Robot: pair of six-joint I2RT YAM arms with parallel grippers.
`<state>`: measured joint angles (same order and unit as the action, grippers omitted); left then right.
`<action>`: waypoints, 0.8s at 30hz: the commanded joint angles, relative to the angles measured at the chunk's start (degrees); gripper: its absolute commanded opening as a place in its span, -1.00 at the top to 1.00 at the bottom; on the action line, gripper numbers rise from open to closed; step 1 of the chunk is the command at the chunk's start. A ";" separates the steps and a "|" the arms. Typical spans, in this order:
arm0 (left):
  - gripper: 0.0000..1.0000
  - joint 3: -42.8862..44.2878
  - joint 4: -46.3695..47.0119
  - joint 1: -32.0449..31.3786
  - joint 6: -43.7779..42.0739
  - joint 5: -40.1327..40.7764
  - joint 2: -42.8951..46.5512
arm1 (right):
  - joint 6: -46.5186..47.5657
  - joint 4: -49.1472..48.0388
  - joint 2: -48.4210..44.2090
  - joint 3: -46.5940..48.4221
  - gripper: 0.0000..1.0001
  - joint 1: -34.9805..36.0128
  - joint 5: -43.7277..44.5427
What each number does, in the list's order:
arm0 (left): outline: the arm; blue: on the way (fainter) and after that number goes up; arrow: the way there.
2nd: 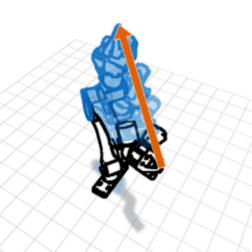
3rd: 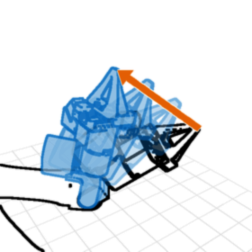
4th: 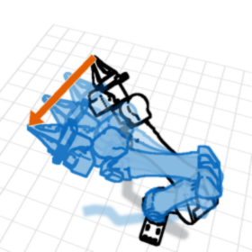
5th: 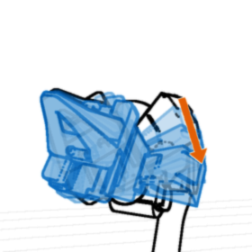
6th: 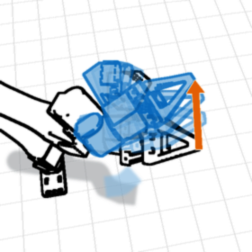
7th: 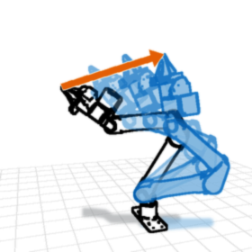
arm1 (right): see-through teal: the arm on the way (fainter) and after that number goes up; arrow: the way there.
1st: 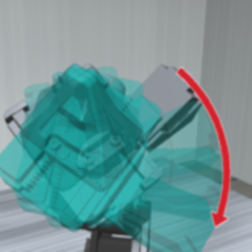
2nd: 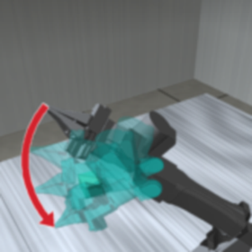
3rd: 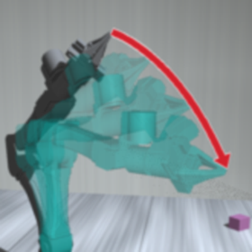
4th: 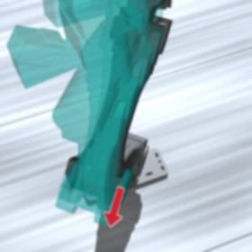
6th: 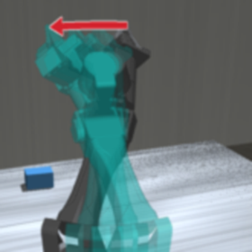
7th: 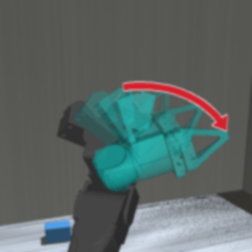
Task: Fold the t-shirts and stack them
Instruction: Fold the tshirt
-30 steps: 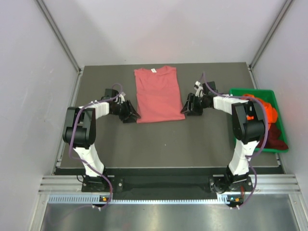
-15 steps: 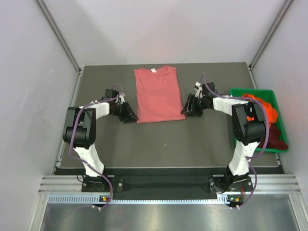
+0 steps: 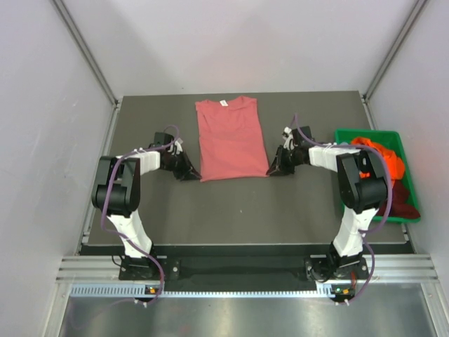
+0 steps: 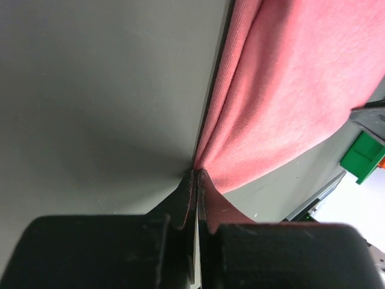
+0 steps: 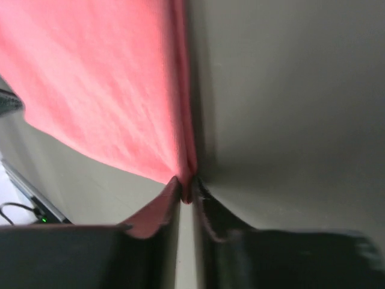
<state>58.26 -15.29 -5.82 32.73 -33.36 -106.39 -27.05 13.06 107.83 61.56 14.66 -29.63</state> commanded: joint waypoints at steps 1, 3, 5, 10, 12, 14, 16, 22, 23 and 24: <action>1.00 -1.57 -0.97 -0.77 -0.12 -0.39 2.50 | -0.55 2.06 -1.65 -2.41 0.93 0.90 3.25; 1.00 -2.36 -2.98 -1.12 -0.65 1.10 4.69 | -0.46 1.88 -2.88 -4.07 1.00 0.81 3.70; 1.00 -3.58 -4.74 -1.47 -1.00 2.07 7.14 | -0.20 2.06 -5.08 -5.57 1.00 0.81 4.66; 1.00 -8.07 -6.50 -4.98 -0.74 3.21 13.65 | -0.20 2.06 -12.71 -13.21 1.00 0.99 6.77; 1.00 -9.91 -7.82 -7.08 -0.13 4.36 16.64 | -0.55 2.15 -16.14 -16.62 1.00 1.08 7.39; 1.00 -12.19 -8.70 -8.67 0.49 5.67 19.45 | -0.72 2.50 -18.70 -19.79 1.00 1.34 7.74; 1.00 -14.65 -10.10 -9.38 1.81 6.82 22.35 | -1.08 3.37 -22.74 -21.65 1.00 1.52 8.62; 0.82 -20.11 -9.50 -11.58 4.18 7.26 27.98 | -1.52 5.40 -28.64 -25.00 1.00 1.43 10.56; 0.70 -20.64 -7.06 -11.58 4.27 6.57 28.43 | -1.60 5.14 -28.82 -25.35 1.00 1.60 10.38; 0.38 -20.90 -5.73 -11.58 4.53 4.99 28.78 | -1.87 5.05 -28.99 -25.44 1.00 1.60 9.94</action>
<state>38.52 -24.16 -17.26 35.64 -27.24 -80.07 -28.23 16.53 80.58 36.73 15.29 -20.62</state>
